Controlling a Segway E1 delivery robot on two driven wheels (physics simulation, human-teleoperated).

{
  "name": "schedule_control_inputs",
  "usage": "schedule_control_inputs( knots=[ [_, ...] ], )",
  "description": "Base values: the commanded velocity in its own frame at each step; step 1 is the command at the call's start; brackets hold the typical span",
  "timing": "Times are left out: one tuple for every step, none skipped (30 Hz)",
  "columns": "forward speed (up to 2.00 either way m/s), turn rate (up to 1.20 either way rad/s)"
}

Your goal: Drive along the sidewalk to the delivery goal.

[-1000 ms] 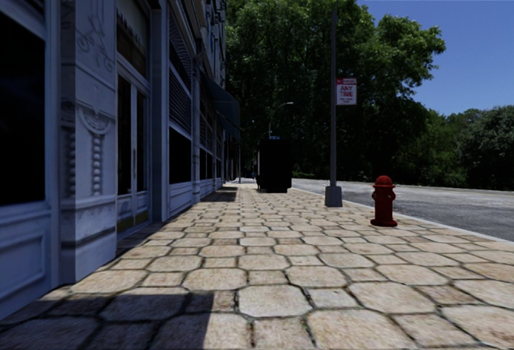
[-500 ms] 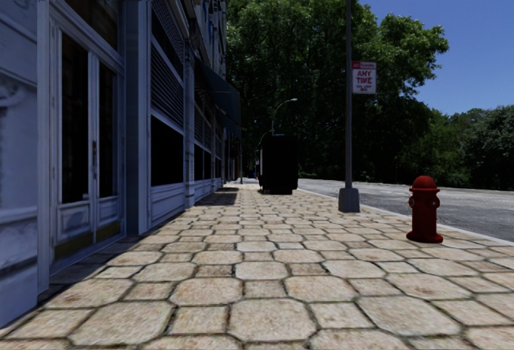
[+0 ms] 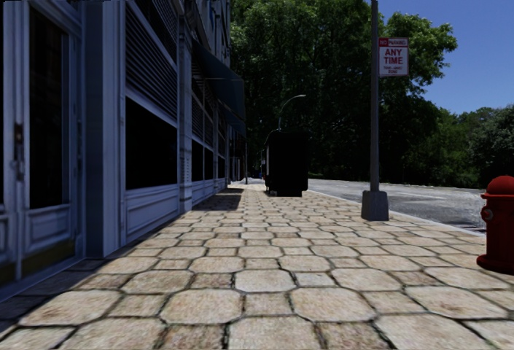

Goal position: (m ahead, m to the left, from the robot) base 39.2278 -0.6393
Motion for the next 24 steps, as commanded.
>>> schedule_control_inputs(
  knots=[
    [2.00, 0.00],
    [2.00, 0.00],
    [2.00, 0.00],
    [2.00, 0.00],
    [2.00, 0.00],
    [2.00, 0.00],
    [2.00, 0.00],
    [2.00, 0.00],
    [2.00, 0.00],
    [2.00, 0.00],
    [2.00, 0.04],
    [2.00, 0.39],
    [2.00, 0.44],
    [2.00, 0.44],
    [2.00, 0.04],
    [2.00, 0.00],
    [2.00, 0.00],
    [2.00, 0.00],
    [2.00, 0.00],
    [2.00, 0.00],
    [2.00, 0.00],
    [2.00, 0.00],
    [2.00, 0.00],
    [2.00, 0.00]
  ],
)
